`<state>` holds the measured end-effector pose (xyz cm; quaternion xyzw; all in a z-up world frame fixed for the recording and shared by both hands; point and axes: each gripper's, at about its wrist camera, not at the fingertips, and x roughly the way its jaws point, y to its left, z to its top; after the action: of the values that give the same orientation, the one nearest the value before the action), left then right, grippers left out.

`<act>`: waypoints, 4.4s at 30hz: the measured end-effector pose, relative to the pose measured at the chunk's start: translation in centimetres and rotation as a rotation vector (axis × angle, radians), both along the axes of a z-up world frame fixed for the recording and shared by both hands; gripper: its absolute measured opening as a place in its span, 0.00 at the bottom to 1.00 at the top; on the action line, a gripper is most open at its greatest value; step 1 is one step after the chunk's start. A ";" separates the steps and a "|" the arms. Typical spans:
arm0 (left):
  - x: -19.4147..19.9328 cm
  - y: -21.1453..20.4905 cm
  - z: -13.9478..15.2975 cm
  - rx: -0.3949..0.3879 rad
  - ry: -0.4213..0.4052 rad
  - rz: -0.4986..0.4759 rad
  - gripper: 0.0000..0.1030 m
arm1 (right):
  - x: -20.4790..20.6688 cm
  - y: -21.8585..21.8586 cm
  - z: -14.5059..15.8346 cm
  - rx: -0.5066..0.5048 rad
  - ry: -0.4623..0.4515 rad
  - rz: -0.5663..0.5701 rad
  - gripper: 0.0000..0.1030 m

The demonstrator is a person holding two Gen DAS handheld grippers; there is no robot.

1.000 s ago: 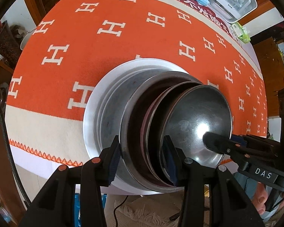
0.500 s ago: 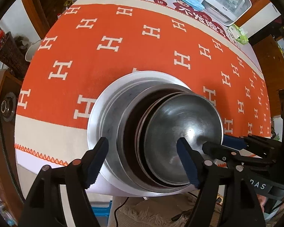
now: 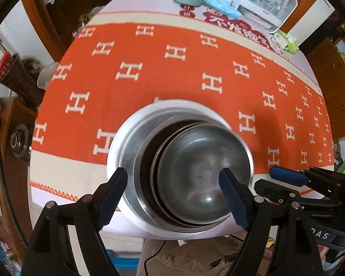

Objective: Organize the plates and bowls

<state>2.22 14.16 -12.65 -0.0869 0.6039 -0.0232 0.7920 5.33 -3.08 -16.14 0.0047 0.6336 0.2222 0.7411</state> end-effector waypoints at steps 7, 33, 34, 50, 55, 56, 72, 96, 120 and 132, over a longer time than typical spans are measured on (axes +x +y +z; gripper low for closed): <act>0.0 -3.0 4.6 0.028 -0.118 -0.039 0.80 | -1.1 -2.9 4.2 -0.035 -0.164 -0.071 0.40; -3.3 -14.7 15.2 0.141 -0.429 -0.040 0.93 | -7.0 -13.2 15.3 -0.065 -0.578 -0.333 0.56; -3.4 -14.8 15.3 0.143 -0.431 -0.035 0.93 | -7.1 -13.6 15.4 -0.060 -0.579 -0.338 0.57; -5.0 -18.0 15.4 0.185 -0.450 -0.002 0.95 | -8.5 -16.3 15.4 -0.054 -0.594 -0.322 0.57; -4.9 -17.9 15.4 0.186 -0.450 -0.007 0.95 | -8.7 -17.0 15.6 -0.053 -0.600 -0.320 0.57; -5.0 -18.1 15.4 0.188 -0.451 -0.005 0.95 | -8.7 -17.0 15.5 -0.051 -0.600 -0.319 0.57; -5.6 -19.5 15.8 0.189 -0.458 -0.006 0.95 | -9.2 -18.3 16.1 -0.049 -0.616 -0.317 0.57; -5.8 -20.4 15.7 0.192 -0.446 -0.010 0.95 | -9.2 -18.4 16.0 -0.046 -0.614 -0.318 0.57; -6.6 -18.4 15.0 0.191 -0.433 0.004 0.95 | -10.0 -17.0 15.8 -0.048 -0.611 -0.308 0.57; -7.1 -17.6 14.7 0.199 -0.427 0.018 0.95 | -10.7 -15.8 15.2 -0.042 -0.601 -0.296 0.57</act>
<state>-4.87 -3.46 2.04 -0.0066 0.4211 0.0256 0.9066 -5.36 -18.83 -0.93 0.0158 0.3834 0.0904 0.9190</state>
